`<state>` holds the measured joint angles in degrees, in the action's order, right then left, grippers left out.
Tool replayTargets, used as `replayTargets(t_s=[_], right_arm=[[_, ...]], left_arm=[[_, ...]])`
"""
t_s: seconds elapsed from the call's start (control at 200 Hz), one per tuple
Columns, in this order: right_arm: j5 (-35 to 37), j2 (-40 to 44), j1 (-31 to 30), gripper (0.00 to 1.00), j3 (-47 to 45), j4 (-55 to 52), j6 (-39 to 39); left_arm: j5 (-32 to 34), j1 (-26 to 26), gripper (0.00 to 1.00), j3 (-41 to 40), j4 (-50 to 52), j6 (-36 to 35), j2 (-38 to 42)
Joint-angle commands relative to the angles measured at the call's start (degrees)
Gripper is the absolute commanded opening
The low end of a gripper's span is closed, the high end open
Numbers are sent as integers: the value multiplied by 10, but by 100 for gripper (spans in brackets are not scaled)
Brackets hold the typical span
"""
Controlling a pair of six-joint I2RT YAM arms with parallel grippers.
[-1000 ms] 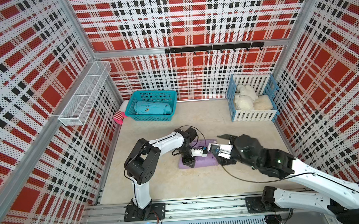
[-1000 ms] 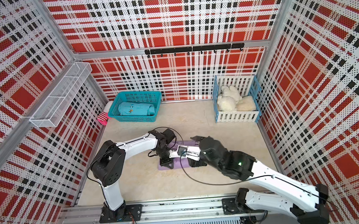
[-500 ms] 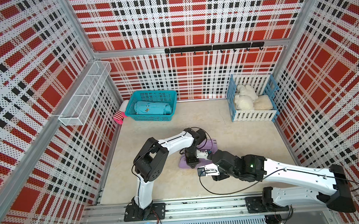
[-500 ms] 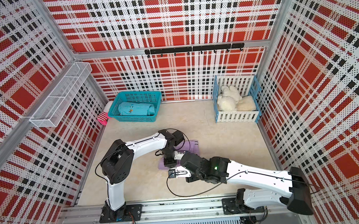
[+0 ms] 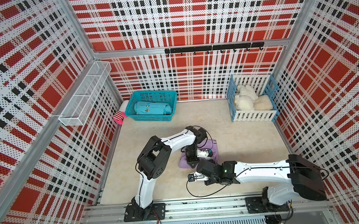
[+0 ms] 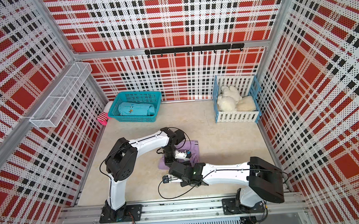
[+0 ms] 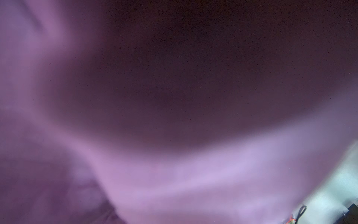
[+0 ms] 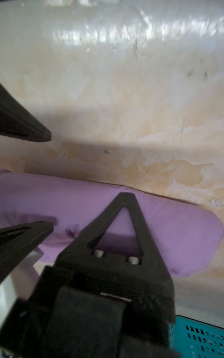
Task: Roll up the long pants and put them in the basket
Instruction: Roll the long pant at the center of the board.
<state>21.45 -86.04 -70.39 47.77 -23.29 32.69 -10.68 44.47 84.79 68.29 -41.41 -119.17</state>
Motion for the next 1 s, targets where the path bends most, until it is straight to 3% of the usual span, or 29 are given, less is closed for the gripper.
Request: replayTargets(t_s=[0.0, 0.261, 0.496, 0.576, 0.691, 0.827, 0.897, 0.937, 0.992], right_arm=[[49, -23, -1, 72, 5, 42, -16], [119, -61, 9, 72, 4, 85, -33], [101, -97, 40, 69, -1, 98, -38], [80, -125, 55, 59, 10, 81, -43], [56, -156, 65, 29, 16, 63, -47], [39, -173, 68, 19, 3, 71, -51], [31, -180, 71, 8, 0, 72, -55], [28, -183, 73, 0, -3, 73, -56], [29, -185, 73, 0, -7, 76, -57]], left_arm=[[36, -1, 16, -61, -30, 6, -103], [33, -3, 16, -62, -32, 3, -98], [24, -8, 16, -62, -33, -1, -95], [21, -14, 17, -65, -36, -1, -93], [11, -34, 18, -72, -47, -1, -84], [-23, -84, 20, -75, -60, -1, -75], [-29, -116, 27, -73, -60, -1, -75], [-25, -134, 45, -71, -62, 0, -72], [-23, -161, 63, -69, -68, 1, -67]])
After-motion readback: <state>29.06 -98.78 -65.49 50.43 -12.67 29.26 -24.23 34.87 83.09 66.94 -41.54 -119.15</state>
